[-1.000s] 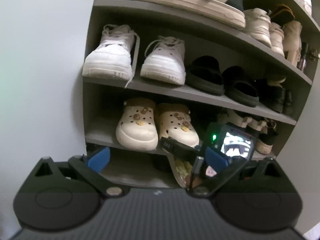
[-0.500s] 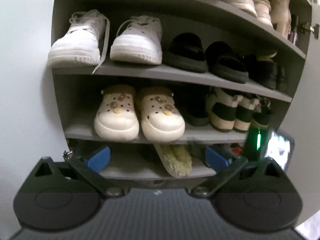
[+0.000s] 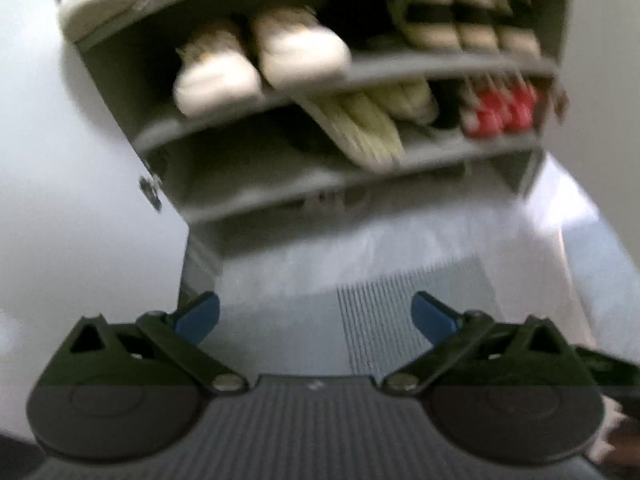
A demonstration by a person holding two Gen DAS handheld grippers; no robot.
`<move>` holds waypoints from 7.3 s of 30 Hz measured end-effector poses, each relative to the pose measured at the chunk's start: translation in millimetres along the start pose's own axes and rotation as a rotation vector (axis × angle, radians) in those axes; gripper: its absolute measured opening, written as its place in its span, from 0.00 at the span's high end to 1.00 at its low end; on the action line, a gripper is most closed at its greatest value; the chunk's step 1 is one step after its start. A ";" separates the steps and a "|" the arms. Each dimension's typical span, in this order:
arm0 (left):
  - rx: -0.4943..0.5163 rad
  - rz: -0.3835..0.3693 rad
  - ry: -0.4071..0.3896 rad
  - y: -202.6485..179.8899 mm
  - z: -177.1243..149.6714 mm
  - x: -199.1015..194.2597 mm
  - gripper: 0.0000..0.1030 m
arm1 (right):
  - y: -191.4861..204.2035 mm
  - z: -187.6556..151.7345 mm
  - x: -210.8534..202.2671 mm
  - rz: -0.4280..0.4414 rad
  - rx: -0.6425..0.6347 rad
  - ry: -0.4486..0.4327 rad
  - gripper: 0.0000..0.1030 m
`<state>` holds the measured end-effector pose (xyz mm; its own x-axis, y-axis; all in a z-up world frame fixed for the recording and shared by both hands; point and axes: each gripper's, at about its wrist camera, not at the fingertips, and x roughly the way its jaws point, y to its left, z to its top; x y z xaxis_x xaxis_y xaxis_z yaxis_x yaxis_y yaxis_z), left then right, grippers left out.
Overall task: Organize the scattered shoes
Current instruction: 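Withdraw the right tool and swing it down to the white sneakers, then close the right tool on the heels of both white AIR sneakers, then lift the white sneakers with the right tool into the cabinet shelf, then lower the white sneakers onto the shelf and open the right tool, then withdraw the open right tool from the shelf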
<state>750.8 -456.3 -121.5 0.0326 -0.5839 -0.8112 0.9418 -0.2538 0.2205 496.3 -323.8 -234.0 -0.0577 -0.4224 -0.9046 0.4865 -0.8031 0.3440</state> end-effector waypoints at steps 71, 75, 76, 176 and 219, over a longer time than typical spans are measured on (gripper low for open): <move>-0.109 0.172 0.143 11.4 -129.6 2.2 0.00 | 104.0 16.3 9.0 0.226 -0.806 -0.469 0.72; -0.163 0.166 0.095 42.6 -132.2 0.9 0.00 | 168.6 3.4 10.6 0.258 -0.876 -0.417 0.72; -0.157 0.166 0.084 46.7 -132.4 2.0 0.00 | 191.5 -1.9 10.1 0.269 -0.901 -0.400 0.72; -0.303 0.157 -0.041 65.1 -39.3 283.1 0.30 | 389.2 -37.3 111.9 0.493 -1.074 -0.087 0.19; -0.314 0.110 -0.055 87.0 -67.3 313.3 0.14 | 383.4 -4.7 243.7 0.655 -0.191 0.416 0.31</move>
<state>865.5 -609.4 -392.8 0.1299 -0.6378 -0.7592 0.9910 0.0578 0.1209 672.8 -732.7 -323.7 0.6034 -0.5615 -0.5662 0.4519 -0.3442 0.8230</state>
